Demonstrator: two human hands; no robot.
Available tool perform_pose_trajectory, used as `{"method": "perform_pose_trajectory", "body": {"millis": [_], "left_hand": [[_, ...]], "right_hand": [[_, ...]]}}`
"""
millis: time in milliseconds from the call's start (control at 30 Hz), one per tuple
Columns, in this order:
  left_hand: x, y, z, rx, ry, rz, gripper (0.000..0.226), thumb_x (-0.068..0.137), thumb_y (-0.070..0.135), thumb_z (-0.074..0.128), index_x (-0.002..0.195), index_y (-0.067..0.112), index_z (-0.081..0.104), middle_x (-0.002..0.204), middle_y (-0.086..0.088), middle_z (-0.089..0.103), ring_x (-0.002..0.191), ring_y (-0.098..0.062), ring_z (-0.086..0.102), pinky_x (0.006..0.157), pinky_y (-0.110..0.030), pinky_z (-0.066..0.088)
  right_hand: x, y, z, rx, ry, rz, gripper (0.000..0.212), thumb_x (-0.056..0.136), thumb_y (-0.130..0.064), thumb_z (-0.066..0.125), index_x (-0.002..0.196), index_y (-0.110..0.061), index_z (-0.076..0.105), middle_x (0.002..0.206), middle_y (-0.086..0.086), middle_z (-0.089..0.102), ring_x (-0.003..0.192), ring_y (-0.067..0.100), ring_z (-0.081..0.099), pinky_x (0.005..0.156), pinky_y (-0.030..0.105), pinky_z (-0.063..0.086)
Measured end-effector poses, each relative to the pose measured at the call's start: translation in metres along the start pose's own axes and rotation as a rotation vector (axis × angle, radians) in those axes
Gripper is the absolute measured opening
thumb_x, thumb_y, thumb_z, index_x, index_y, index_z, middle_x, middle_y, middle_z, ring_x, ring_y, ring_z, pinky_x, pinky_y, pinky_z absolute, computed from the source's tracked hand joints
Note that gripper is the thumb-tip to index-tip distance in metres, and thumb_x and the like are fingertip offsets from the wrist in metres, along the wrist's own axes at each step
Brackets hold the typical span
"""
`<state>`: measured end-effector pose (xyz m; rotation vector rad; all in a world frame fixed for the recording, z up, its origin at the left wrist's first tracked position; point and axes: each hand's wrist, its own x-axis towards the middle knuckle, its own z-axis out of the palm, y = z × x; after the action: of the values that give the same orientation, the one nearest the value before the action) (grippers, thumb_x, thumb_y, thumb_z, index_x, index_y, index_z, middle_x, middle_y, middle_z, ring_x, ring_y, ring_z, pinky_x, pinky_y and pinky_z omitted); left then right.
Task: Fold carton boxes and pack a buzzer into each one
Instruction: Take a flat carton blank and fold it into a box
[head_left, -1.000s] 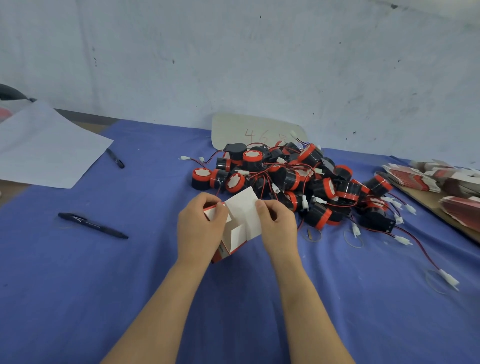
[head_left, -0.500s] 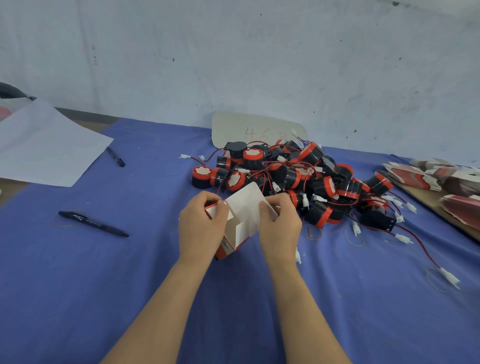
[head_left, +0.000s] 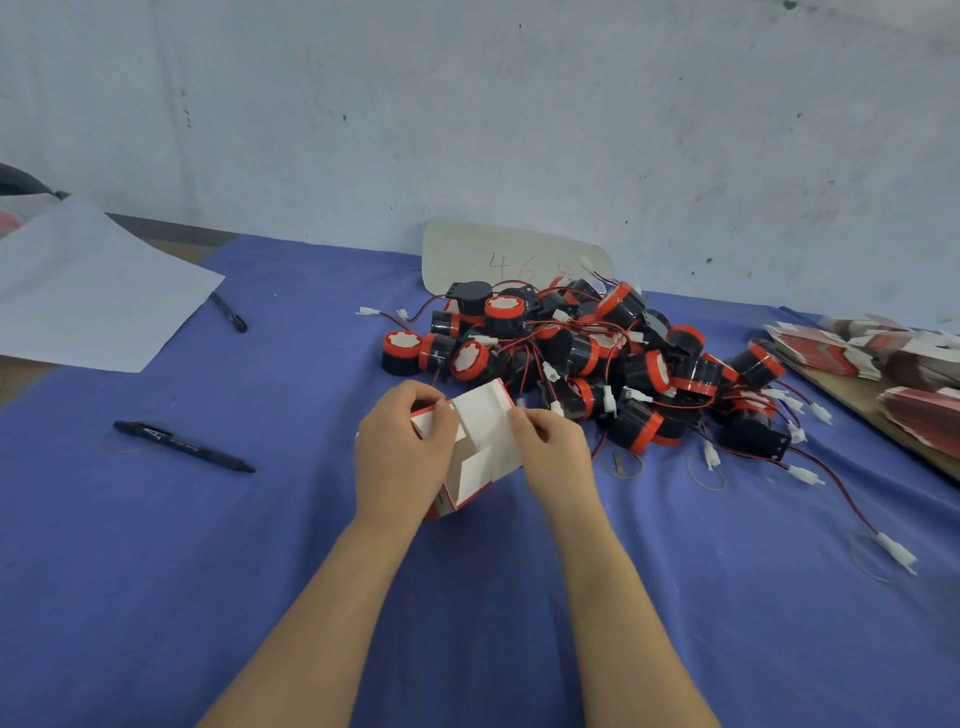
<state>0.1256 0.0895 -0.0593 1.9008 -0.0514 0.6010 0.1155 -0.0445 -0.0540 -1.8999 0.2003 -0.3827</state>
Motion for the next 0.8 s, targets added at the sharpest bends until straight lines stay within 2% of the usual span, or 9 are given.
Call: {"method": "perform_pose_trajectory", "body": {"millis": [133, 167, 233, 267, 333, 433, 600, 700, 800], "left_hand": [[-0.001, 0.001, 0.0, -0.058, -0.014, 0.014, 0.007, 0.09, 0.018, 0.057, 0.088, 0.024, 0.061, 0.088, 0.013, 0.062, 0.083, -0.006, 0.058, 0.068, -0.021, 0.045], [0.0, 0.002, 0.0, -0.081, 0.007, 0.004, 0.007, 0.092, 0.018, 0.055, 0.092, 0.023, 0.061, 0.092, 0.011, 0.062, 0.085, -0.007, 0.058, 0.07, -0.021, 0.045], [0.003, 0.002, -0.001, -0.154, 0.095, -0.055, 0.013, 0.096, 0.02, 0.051, 0.105, 0.021, 0.059, 0.106, 0.006, 0.06, 0.094, -0.01, 0.056, 0.073, -0.019, 0.041], [0.005, 0.003, -0.002, -0.212, 0.134, -0.106, 0.02, 0.098, 0.023, 0.048, 0.115, 0.019, 0.057, 0.115, 0.004, 0.057, 0.101, -0.01, 0.054, 0.074, -0.016, 0.04], [0.007, 0.004, -0.003, -0.324, 0.139, -0.195, 0.032, 0.1, 0.028, 0.044, 0.129, 0.017, 0.049, 0.128, 0.001, 0.051, 0.11, -0.01, 0.052, 0.074, -0.011, 0.042], [0.003, 0.005, 0.0, -0.352, 0.027, -0.158, 0.038, 0.096, 0.037, 0.051, 0.131, 0.021, 0.048, 0.129, 0.005, 0.053, 0.113, -0.01, 0.053, 0.071, -0.006, 0.046], [0.001, 0.002, 0.004, -0.358, -0.249, -0.122, 0.05, 0.091, 0.032, 0.06, 0.139, 0.029, 0.044, 0.133, 0.012, 0.053, 0.117, -0.003, 0.051, 0.074, 0.001, 0.042], [0.0, -0.002, 0.003, -0.326, -0.316, -0.156, 0.054, 0.092, 0.02, 0.056, 0.141, 0.035, 0.039, 0.136, 0.013, 0.049, 0.113, 0.0, 0.05, 0.065, 0.003, 0.04], [-0.001, -0.001, 0.003, -0.335, -0.34, -0.147, 0.052, 0.092, 0.012, 0.054, 0.137, 0.034, 0.04, 0.134, 0.01, 0.049, 0.104, 0.003, 0.051, 0.064, 0.005, 0.038]], "right_hand": [[-0.005, -0.004, 0.006, -0.046, 0.175, -0.114, 0.013, 0.097, -0.021, 0.053, 0.085, -0.019, 0.059, 0.073, -0.011, 0.057, 0.065, 0.003, 0.049, 0.057, 0.004, 0.036], [-0.006, -0.006, 0.008, 0.04, 0.189, -0.119, 0.008, 0.096, -0.024, 0.054, 0.093, -0.02, 0.06, 0.08, -0.011, 0.06, 0.071, 0.002, 0.052, 0.06, 0.003, 0.037], [-0.007, -0.011, 0.011, 0.203, 0.124, -0.063, 0.031, 0.095, -0.035, 0.054, 0.123, -0.022, 0.053, 0.105, -0.011, 0.061, 0.088, -0.003, 0.055, 0.072, 0.002, 0.041], [-0.008, -0.013, 0.013, 0.261, 0.043, -0.018, 0.042, 0.094, -0.042, 0.053, 0.131, -0.023, 0.047, 0.117, -0.011, 0.059, 0.097, -0.004, 0.055, 0.082, 0.007, 0.044], [-0.011, -0.013, 0.018, 0.247, -0.127, -0.007, 0.03, 0.093, -0.045, 0.053, 0.118, -0.028, 0.055, 0.116, -0.01, 0.063, 0.105, 0.008, 0.06, 0.095, 0.03, 0.049], [-0.016, -0.013, 0.026, 0.192, -0.159, -0.059, 0.019, 0.094, -0.034, 0.057, 0.107, -0.021, 0.064, 0.103, -0.005, 0.07, 0.097, 0.016, 0.065, 0.084, 0.033, 0.054], [-0.011, -0.01, 0.02, 0.445, -0.168, -0.052, 0.039, 0.094, -0.02, 0.056, 0.132, -0.027, 0.05, 0.124, -0.006, 0.064, 0.114, 0.013, 0.06, 0.099, 0.039, 0.048], [-0.011, -0.006, 0.018, 0.42, -0.206, -0.066, 0.047, 0.095, -0.027, 0.058, 0.138, -0.031, 0.04, 0.126, -0.004, 0.063, 0.115, 0.015, 0.061, 0.1, 0.042, 0.047], [-0.01, -0.006, 0.021, 0.378, -0.135, -0.051, 0.037, 0.098, -0.032, 0.05, 0.134, -0.026, 0.049, 0.127, -0.003, 0.062, 0.117, 0.014, 0.059, 0.102, 0.041, 0.046]]}}
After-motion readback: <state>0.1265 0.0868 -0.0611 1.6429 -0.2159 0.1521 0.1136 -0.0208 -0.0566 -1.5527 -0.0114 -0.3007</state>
